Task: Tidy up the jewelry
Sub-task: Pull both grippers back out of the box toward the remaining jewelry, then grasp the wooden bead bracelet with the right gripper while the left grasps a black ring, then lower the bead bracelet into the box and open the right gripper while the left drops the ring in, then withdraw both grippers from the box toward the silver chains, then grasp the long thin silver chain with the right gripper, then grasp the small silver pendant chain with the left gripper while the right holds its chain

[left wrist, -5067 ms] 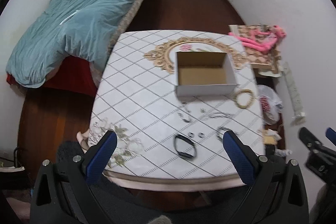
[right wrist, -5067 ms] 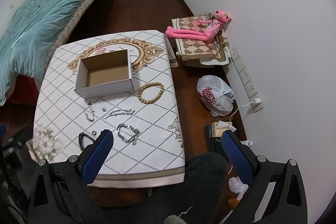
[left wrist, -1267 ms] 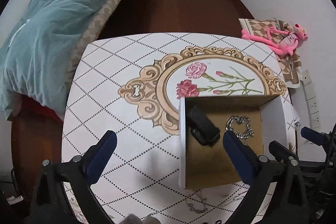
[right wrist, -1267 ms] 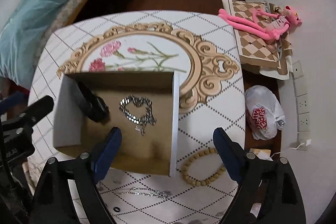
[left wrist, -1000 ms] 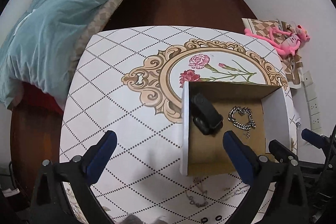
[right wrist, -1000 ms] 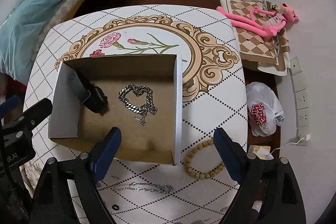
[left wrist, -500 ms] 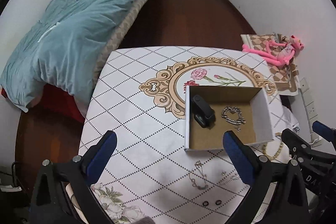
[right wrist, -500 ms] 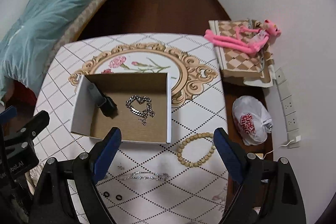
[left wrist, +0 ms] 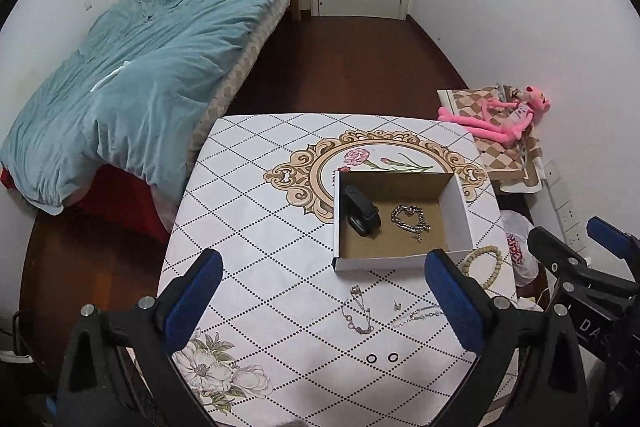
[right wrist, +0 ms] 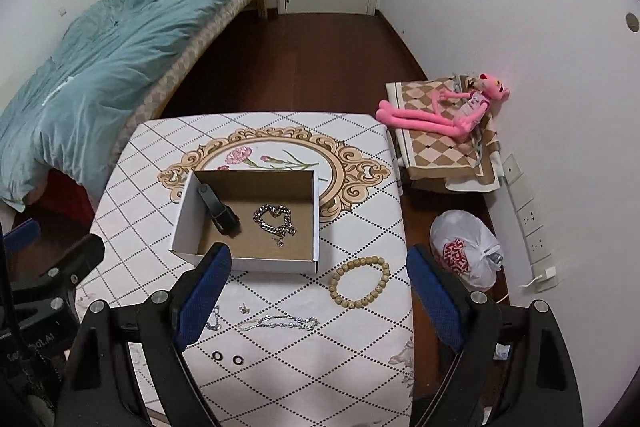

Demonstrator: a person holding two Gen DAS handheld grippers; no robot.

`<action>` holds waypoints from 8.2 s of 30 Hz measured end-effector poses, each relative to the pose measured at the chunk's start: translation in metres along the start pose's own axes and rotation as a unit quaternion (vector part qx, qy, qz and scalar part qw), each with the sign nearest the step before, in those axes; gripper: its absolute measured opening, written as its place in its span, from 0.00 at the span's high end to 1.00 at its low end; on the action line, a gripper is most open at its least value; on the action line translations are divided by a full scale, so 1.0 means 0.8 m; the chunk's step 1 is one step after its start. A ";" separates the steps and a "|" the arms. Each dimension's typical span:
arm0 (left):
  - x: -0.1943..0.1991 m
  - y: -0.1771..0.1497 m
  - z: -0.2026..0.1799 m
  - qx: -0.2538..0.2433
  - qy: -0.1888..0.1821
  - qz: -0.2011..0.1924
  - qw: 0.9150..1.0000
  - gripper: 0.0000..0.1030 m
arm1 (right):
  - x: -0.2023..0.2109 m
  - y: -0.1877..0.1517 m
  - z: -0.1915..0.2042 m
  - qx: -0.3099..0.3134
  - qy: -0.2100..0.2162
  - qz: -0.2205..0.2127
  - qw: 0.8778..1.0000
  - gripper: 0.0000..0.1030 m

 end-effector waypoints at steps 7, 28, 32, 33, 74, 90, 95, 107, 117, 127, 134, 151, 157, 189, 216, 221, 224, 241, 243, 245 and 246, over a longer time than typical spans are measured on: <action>-0.003 -0.007 0.003 0.014 0.006 0.007 1.000 0.00 | 0.000 -0.007 -0.015 -0.029 0.018 0.001 0.999 0.12; -0.156 -0.141 0.004 0.011 0.056 0.144 0.988 0.00 | -0.254 -0.104 -0.138 -0.169 -0.064 0.149 0.972 0.31; -0.154 -0.159 -0.012 -0.003 0.025 0.149 0.989 0.01 | -0.246 -0.101 -0.128 -0.129 -0.071 0.127 0.981 0.83; -0.155 -0.164 -0.018 -0.008 0.017 0.151 0.988 0.01 | -0.245 -0.103 -0.124 -0.119 -0.070 0.132 0.982 0.90; -0.108 -0.144 -0.076 -0.071 -0.068 0.064 0.993 0.90 | -0.124 -0.152 -0.058 -0.069 0.042 0.112 0.990 0.91; -0.059 -0.005 -0.039 -0.030 -0.101 -0.020 0.994 0.90 | -0.043 0.003 -0.023 -0.055 0.122 0.022 0.991 0.91; -0.089 0.024 -0.033 -0.026 -0.114 0.003 0.993 0.90 | -0.073 0.049 -0.002 -0.031 0.119 0.031 0.992 0.91; -0.189 0.066 -0.042 -0.008 -0.177 0.100 0.979 0.90 | -0.203 0.072 0.012 -0.029 0.115 0.132 0.984 0.91; -0.230 0.090 -0.042 0.016 -0.168 0.151 0.974 0.87 | -0.247 0.068 0.011 -0.027 0.125 0.186 0.974 0.90; -0.215 0.091 -0.009 0.014 -0.092 0.127 0.988 0.28 | -0.222 0.074 0.011 -0.005 0.105 0.161 0.981 0.54; -0.194 0.065 0.007 0.006 -0.033 0.097 0.995 0.02 | -0.211 0.051 0.006 0.010 0.039 0.150 0.988 0.12; -0.152 0.020 0.008 -0.005 0.016 0.060 0.998 0.01 | -0.190 0.004 0.010 0.007 0.007 0.130 0.991 0.05; -0.117 0.022 0.005 -0.009 0.026 0.027 0.999 0.01 | -0.154 0.008 0.009 0.005 0.004 0.097 0.995 0.05; -0.125 -0.113 0.017 0.001 0.051 0.087 0.995 0.01 | -0.168 -0.135 -0.035 -0.073 0.026 0.149 0.986 0.06; -0.181 -0.154 -0.048 -0.040 -0.047 0.129 0.990 0.10 | -0.183 -0.172 -0.060 -0.080 0.000 0.100 0.992 0.91; -0.193 -0.155 -0.069 -0.067 -0.046 0.133 0.988 0.51 | -0.185 -0.177 -0.064 -0.090 0.000 0.103 0.991 0.90; -0.191 -0.152 -0.074 -0.076 -0.051 0.117 0.989 0.86 | -0.186 -0.175 -0.064 -0.091 -0.001 0.104 0.990 0.90; -0.109 -0.118 -0.015 -0.028 -0.096 0.053 0.994 0.99 | -0.125 -0.134 -0.044 -0.096 0.088 0.071 0.989 0.91; -0.100 -0.109 -0.011 -0.027 -0.102 0.045 0.993 0.99 | -0.112 -0.121 -0.039 -0.093 0.103 0.063 0.988 0.91; -0.090 -0.099 -0.005 -0.024 -0.109 0.037 0.993 0.99 | -0.101 -0.111 -0.035 -0.094 0.116 0.057 0.987 0.91; -0.087 -0.094 -0.004 -0.022 -0.113 0.034 0.993 0.99 | -0.095 -0.105 -0.034 -0.094 0.123 0.053 0.987 0.91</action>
Point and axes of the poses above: each gripper's, at about its wrist camera, not at the fingertips, and x roughly against the way its jaws point, z to its left, y to its top, the point moved 3 cm from there along -x, roughly the way its jaws point, and after that the axes turned 5 degrees about -x, right-handed, at the moved point
